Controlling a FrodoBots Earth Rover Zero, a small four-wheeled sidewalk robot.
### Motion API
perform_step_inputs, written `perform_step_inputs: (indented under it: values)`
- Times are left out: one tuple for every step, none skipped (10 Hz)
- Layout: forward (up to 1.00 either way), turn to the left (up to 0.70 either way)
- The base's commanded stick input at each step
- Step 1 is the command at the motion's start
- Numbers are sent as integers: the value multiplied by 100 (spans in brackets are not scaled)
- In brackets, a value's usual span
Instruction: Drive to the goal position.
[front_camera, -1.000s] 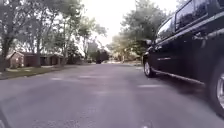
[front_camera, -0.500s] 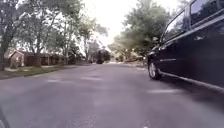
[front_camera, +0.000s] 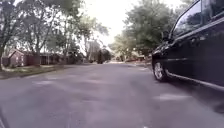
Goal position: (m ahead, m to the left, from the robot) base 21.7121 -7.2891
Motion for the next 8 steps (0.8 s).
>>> perform_step_inputs:
  values:
    - [85,0]
    - [85,0]
    - [85,0]
    - [85,0]
    - [85,0]
    - [85,0]
    - [85,0]
    - [85,0]
